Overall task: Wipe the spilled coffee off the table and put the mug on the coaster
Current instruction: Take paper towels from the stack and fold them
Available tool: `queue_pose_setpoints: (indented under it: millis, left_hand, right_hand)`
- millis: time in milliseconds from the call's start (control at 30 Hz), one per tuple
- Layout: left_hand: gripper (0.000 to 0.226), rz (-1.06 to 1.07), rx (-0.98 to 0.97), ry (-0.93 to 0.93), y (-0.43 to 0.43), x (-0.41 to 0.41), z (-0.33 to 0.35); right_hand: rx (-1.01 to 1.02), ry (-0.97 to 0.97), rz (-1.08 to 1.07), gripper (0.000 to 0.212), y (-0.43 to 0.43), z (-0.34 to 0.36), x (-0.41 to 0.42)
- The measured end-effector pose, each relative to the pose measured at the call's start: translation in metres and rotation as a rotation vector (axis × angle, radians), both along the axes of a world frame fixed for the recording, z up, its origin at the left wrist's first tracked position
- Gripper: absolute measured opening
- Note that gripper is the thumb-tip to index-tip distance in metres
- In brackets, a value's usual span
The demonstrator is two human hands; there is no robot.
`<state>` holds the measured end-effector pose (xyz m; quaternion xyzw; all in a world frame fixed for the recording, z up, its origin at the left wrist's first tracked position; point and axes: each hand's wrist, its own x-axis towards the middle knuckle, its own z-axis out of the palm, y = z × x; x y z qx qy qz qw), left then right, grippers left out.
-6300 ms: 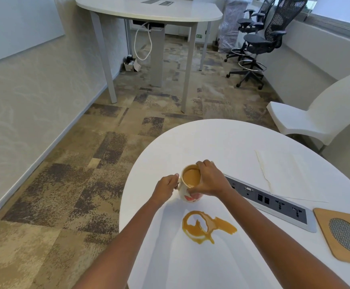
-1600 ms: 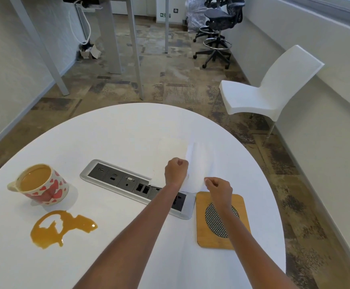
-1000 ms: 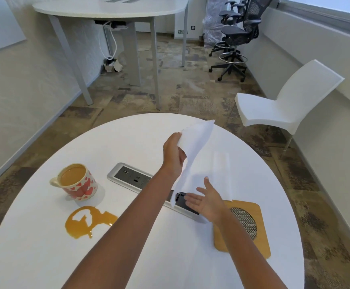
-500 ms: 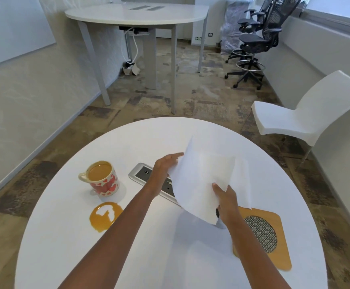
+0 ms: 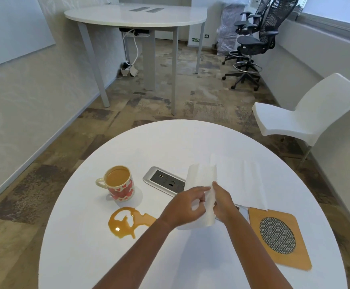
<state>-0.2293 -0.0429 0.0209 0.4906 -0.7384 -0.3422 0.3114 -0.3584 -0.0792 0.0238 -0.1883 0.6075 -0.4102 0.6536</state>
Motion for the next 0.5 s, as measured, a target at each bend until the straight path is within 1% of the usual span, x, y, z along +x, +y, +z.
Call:
queue_pose_setpoints:
  millis: [133,200,267,400,500]
  left_hand:
    - [0.015,-0.034,-0.06,-0.019,0.008,0.009,-0.005]
    - [0.02,-0.035,-0.069,-0.03,0.011,0.013,-0.007]
    - [0.025,-0.039,-0.056,-0.032,0.015,0.018,-0.007]
    - [0.028,-0.055,-0.008,-0.028,0.02,0.029,-0.005]
    - [0.035,-0.069,0.016,0.004,0.022,0.037,-0.001]
  right_hand:
    - [0.062,-0.031,-0.02,0.03,0.004,0.0,0.015]
    - [0.082,-0.046,-0.018,0.035,0.009,0.002,0.023]
    - [0.077,-0.073,-0.027,0.035,0.013,0.004,0.03]
    - [0.04,-0.152,0.002,0.029,0.019,0.007,0.042]
    - [0.019,-0.132,0.045,0.018,0.023,0.007,0.048]
